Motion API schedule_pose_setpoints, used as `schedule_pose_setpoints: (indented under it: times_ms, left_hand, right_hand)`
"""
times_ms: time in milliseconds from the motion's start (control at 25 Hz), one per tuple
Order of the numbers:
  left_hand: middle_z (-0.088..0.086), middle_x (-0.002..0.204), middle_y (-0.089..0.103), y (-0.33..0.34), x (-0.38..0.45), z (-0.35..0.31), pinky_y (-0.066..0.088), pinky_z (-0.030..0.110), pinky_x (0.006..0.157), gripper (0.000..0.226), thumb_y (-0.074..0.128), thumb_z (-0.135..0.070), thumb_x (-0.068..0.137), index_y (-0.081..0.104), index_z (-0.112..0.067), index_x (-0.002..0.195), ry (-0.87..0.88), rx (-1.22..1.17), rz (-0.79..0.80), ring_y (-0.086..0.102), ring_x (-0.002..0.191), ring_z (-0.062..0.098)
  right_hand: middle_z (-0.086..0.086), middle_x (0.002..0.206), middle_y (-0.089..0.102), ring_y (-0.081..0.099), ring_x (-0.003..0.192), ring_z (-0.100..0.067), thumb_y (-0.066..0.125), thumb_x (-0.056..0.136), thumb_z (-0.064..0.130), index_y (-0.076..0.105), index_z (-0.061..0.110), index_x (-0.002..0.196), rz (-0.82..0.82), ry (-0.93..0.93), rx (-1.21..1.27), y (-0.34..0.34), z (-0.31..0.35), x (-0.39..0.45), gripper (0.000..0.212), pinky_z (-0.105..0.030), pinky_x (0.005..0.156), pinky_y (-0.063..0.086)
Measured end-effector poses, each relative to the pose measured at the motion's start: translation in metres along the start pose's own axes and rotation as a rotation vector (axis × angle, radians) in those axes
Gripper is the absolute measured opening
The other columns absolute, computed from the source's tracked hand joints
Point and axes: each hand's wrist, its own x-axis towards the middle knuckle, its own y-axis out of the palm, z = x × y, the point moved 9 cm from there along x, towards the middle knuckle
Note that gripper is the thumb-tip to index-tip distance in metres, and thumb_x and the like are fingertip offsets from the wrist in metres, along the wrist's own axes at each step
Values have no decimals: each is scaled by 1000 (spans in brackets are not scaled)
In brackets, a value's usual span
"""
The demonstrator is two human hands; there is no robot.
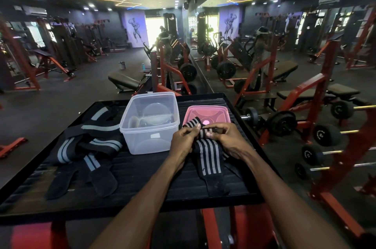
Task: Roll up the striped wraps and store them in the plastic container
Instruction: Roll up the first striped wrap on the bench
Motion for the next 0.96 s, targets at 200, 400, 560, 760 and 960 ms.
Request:
schedule_pose_setpoints:
  times_ms: [200,400,560,760,960]
  left_hand:
    - [-4,93,77,-2,-1,-6,56,30,88,7,80,-27,82,78,-24,88,89,40,5,71,94,13]
    - [-3,106,73,2,-5,-8,53,23,90,27,83,-20,79,72,-17,104,96,45,41,67,100,9]
    - [2,97,76,5,-6,0,57,25,81,28,80,-32,82,73,-13,101,-15,-14,67,72,94,17]
    - [-1,95,76,0,-3,-4,58,32,89,21,81,-11,80,75,-27,93,62,-11,37,73,94,17]
    - [5,101,75,3,-2,3,57,32,80,16,78,-31,84,73,-20,94,-3,-29,49,71,95,19]
  right_hand:
    - [-12,92,76,73,88,-20,67,87,-6,74,3,98,35,124,151,4,-9,-1,16,-30,79,57]
    - [-14,96,74,70,95,-26,67,86,-9,75,10,94,-25,66,17,-3,-9,1,22,-37,88,57]
    - [-16,101,74,70,97,-27,68,82,-14,76,13,94,-16,28,26,-3,-4,1,31,-39,90,57]
    - [-11,91,75,73,81,-21,70,88,1,74,9,101,27,128,116,3,-9,-2,16,-31,74,57]
    - [-4,92,77,72,92,-19,68,82,-14,76,15,92,-4,14,4,2,0,-2,32,-28,83,57]
